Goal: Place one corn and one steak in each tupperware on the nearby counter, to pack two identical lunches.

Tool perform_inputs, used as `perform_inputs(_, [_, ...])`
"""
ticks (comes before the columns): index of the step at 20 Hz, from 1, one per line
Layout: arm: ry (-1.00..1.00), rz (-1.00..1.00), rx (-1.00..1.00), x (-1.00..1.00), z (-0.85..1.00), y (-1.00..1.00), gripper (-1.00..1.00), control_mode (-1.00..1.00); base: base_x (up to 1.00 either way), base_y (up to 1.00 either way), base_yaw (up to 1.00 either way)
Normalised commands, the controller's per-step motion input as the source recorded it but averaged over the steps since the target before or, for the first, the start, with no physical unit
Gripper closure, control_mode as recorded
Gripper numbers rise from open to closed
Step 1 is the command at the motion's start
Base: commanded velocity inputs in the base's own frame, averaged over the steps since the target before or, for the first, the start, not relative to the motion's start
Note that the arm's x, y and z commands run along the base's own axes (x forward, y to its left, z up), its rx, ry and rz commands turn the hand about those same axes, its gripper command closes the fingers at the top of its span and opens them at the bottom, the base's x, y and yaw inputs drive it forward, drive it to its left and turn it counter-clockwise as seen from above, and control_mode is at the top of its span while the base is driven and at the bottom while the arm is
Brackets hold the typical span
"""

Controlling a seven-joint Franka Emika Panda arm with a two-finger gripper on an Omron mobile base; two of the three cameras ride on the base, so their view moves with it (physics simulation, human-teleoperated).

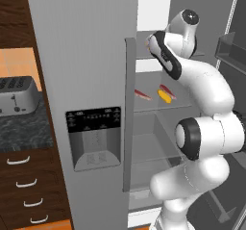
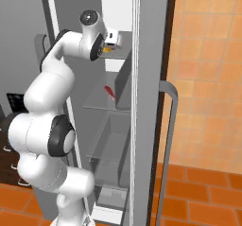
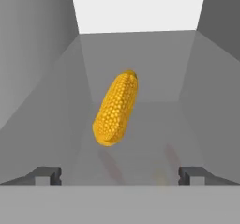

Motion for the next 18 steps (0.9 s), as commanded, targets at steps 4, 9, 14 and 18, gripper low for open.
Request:
perform_inputs(4, [0.06,0.0,-0.01,0.84,-0.16,0.0,-1.0,-1.0,0.0,0.0,0.0])
perform_inputs(9, [0.03,0.0,0.0,0.82,-0.13,0.0,-1.0,-1.0,0.0,0.0,0.0])
perform_inputs(14, [0.09,0.0,-0.01,0.17,-0.3,0.0,1.0,-1.0,0.0,0.0,0.0])
perform_inputs(18, [0.02,0.0,-0.01,-0.18,-0.37,-0.01,1.0,-1.0,0.0,0.0,0.0])
